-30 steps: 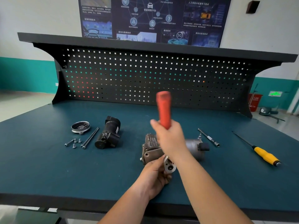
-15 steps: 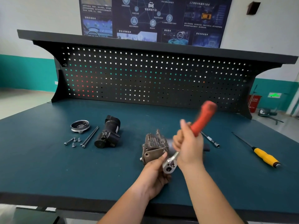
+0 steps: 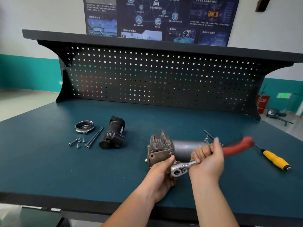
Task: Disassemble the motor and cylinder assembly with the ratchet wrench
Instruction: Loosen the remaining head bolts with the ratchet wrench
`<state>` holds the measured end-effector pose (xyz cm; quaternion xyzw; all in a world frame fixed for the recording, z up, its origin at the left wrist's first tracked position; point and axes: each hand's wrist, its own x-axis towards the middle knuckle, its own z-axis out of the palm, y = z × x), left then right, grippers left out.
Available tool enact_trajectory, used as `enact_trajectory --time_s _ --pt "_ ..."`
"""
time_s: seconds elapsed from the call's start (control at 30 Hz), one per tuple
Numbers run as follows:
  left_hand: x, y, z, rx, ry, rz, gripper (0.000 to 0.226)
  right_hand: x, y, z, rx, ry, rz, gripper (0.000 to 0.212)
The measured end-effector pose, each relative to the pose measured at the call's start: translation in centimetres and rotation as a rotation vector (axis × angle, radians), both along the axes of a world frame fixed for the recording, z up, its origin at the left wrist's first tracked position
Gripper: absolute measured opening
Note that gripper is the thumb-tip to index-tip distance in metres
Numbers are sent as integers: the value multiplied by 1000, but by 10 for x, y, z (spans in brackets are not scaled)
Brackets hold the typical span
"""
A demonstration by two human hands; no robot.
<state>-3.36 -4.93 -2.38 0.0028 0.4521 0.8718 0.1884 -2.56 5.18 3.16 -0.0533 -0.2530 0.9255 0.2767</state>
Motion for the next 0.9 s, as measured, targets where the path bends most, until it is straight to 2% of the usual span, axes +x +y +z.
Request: enact_trajectory --time_s 0.1,0.3,0.37,0.47,0.6,0.73,0.8,0.9 --pt "-1 0 0 23 -29 19 15 -2 -13 19 266 77 33 37" --pt "-3 -1 -1 33 -32 -4 15 -8 -35 40 844 47 200 32" --pt "-3 -1 -1 38 -17 -17 21 -9 -40 42 962 43 198 33" --pt "-2 -1 -1 42 8 -28 21 -8 -40 41 986 45 214 34" --pt "-1 -2 -2 36 12 -16 17 -5 -32 35 710 63 201 34" --pt "-2 -3 -2 18 -7 -1 17 -4 -11 18 234 70 74 41" --pt "-1 -2 -1 0 0 -3 18 -2 0 3 -33 9 50 48" --pt "1 0 -1 -28 16 -2 19 1 7 -18 -375 -69 69 46"
